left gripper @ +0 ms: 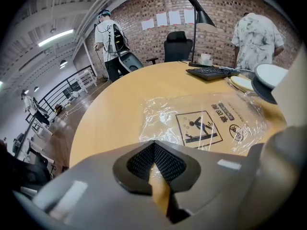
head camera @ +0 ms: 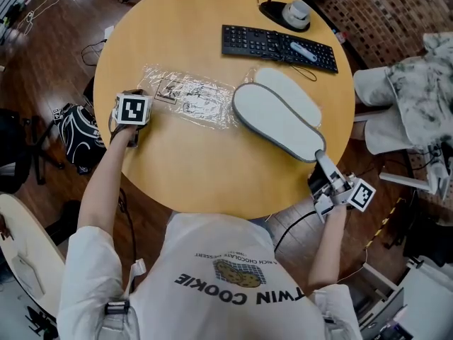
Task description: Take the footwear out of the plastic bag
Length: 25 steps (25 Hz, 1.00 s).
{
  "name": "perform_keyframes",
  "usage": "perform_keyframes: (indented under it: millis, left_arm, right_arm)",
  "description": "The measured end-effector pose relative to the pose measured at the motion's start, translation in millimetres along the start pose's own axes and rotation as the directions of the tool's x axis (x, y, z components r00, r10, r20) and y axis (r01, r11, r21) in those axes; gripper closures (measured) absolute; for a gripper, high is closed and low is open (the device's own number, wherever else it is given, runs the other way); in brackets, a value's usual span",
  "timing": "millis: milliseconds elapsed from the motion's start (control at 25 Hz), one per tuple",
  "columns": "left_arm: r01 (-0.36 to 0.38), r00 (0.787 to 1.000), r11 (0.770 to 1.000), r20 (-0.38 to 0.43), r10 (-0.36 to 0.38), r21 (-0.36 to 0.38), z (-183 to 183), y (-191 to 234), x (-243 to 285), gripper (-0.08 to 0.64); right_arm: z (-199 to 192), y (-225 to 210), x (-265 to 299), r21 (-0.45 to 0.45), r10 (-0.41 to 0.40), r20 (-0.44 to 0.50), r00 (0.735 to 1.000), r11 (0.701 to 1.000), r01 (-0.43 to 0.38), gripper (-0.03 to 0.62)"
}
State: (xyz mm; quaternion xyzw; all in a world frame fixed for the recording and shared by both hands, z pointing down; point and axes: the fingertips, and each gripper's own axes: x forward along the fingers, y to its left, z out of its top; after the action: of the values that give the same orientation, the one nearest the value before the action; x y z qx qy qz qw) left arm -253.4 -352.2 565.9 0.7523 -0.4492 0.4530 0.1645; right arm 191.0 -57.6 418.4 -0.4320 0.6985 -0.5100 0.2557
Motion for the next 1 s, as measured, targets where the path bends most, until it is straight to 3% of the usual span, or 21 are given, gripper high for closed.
perform_keyframes:
  millis: [200, 440, 680, 1000]
  left_arm:
    - [0.007, 1.0, 1.0, -0.002, -0.007, -0.005, -1, -1, 0, 0.557]
    - [-0.004, 1.0, 1.0, 0.017, 0.005, -0.016, -2, 0, -1, 0.557]
    - [0.012, 1.0, 0.999, 0.026, -0.011, -0.03, 1, -1, 0, 0.557]
    - [0.041, 0.998, 0.998, 0.04, -0.038, -0.055, -3, 0, -1, 0.557]
  right_arm:
    - [1, 26, 29, -0.024, 0.085, -0.017, 0.996, 0.996, -0.085, 0.531]
    - [-24, 37, 98, -0.02, 0.156, -0.092, 0.983, 0.987, -0.158, 0.531]
    - [-54, 30, 161, 0.021, 0.188, -0.183, 0.965, 0.982, -0.187, 0.531]
    - [-80, 18, 220, 0.063, 0.208, -0.228, 0.951, 0.978, -0.199, 0.531]
